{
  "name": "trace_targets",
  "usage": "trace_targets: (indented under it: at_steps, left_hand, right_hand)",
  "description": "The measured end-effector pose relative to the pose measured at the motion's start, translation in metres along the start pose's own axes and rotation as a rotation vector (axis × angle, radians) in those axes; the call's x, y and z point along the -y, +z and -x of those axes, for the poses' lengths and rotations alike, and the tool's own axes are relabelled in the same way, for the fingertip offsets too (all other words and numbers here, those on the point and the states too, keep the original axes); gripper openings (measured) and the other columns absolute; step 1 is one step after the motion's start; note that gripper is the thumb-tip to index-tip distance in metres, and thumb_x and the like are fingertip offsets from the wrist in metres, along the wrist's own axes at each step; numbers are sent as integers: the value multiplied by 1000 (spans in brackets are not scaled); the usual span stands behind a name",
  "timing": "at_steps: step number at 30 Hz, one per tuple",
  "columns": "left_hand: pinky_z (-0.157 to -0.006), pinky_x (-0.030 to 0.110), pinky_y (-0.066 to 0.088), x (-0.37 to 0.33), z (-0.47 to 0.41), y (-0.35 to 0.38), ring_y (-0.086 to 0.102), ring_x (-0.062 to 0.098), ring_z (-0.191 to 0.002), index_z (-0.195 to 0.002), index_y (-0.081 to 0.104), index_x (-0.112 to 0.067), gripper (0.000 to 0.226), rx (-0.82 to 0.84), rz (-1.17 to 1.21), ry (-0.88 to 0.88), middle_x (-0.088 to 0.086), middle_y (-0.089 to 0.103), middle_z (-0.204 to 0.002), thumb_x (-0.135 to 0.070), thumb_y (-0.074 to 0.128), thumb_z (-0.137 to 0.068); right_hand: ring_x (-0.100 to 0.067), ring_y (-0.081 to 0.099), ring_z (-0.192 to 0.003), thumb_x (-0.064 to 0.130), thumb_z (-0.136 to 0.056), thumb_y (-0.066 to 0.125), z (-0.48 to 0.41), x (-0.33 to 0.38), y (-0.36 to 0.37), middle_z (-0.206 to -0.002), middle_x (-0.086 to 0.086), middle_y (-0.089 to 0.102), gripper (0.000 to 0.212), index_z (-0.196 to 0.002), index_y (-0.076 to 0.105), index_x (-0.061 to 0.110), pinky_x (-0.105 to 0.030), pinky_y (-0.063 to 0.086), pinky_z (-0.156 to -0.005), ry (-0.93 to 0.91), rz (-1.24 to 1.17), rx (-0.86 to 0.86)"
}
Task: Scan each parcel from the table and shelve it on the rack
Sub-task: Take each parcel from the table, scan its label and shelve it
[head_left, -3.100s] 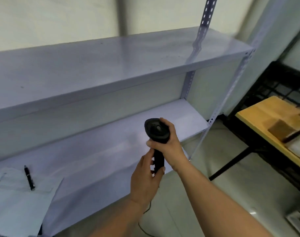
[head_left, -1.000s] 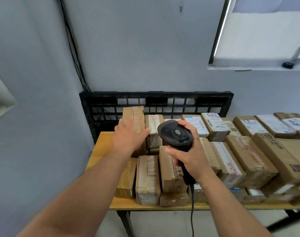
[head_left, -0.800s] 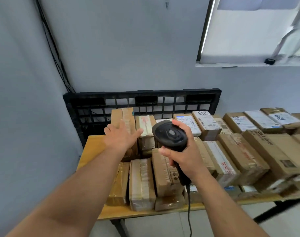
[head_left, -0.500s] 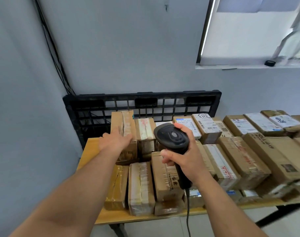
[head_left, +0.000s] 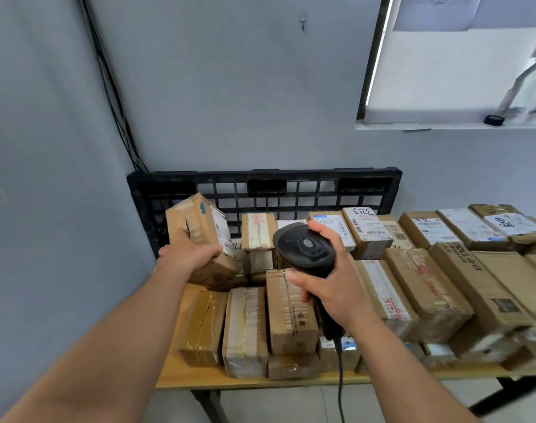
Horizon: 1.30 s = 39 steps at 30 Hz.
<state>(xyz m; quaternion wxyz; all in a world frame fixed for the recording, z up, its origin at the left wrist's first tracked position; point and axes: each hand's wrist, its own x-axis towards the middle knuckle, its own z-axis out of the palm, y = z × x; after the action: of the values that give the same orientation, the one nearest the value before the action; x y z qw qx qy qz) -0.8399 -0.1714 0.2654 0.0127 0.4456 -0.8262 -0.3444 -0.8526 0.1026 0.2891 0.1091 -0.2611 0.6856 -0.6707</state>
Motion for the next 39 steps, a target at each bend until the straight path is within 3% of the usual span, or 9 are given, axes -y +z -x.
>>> trace_targets:
  at_steps: [3,8,13,17,20,24,28,36,39]
  left_hand:
    - [-82,52,55,30,-7,0,56,31,-105,-123,24,-41,100,18,221,12,9,54,-118,-47,74,-36]
    - [-52,26,56,51,60,-18,62,22,-93,-133,24,-34,82,58,535,101,6,53,-121,1,72,-75]
    - [-54,24,57,73,97,-16,59,19,-95,-150,5,-40,114,31,644,210,5,45,-125,10,72,-73]
    - [-49,15,51,83,137,-19,51,11,-87,-152,3,-35,111,-21,653,262,-3,43,-111,14,68,-76]
    - [-51,18,53,90,156,-24,52,9,-87,-153,7,-34,108,-70,666,278,-10,44,-102,14,67,-77]
    - [-56,17,50,102,175,-30,52,13,-99,-154,6,-35,111,-158,711,286,2,43,-123,12,69,-76]
    - [-71,21,44,115,193,-33,45,23,-121,-153,5,-40,115,-193,725,297,6,38,-137,8,74,-74]
    - [-70,22,45,136,220,-26,48,25,-123,-149,4,-48,118,-243,711,276,10,38,-144,4,77,-72]
    - [-74,25,46,139,225,-24,49,26,-122,-148,4,-51,122,-240,721,278,10,40,-142,-8,81,-63]
  right_hand:
    - [-15,65,-72,4,-76,80,3,-1,3,-128,5,50,79,-122,44,58,-29,57,-56,-20,16,41]
    - [-20,65,-61,6,-76,80,16,3,10,-127,3,52,78,-128,43,52,-38,59,-57,-21,21,135]
    - [-19,66,-75,10,-74,83,31,9,14,-128,0,54,78,-128,44,51,-29,57,-59,-63,-7,213]
    - [-23,65,-59,1,-74,81,46,17,13,-125,-6,56,78,-128,47,47,-33,56,-52,-82,-66,293]
    - [-26,63,-75,19,-65,86,56,17,12,-126,-9,56,81,-128,47,51,-34,57,-61,-88,-90,326]
    - [-24,62,-81,29,-59,85,70,19,13,-129,-5,56,83,-131,47,46,-35,56,-71,-103,-140,374]
    - [-21,65,-71,16,-62,84,84,24,16,-129,-5,54,82,-131,49,44,-32,57,-59,-83,-217,449]
    - [-31,59,-87,30,-58,86,105,22,13,-130,-1,56,84,-132,48,45,-50,52,-84,-110,-207,479]
    - [-29,61,-67,16,-63,88,109,23,10,-122,-2,61,83,-131,49,41,-38,56,-67,-95,-240,509]
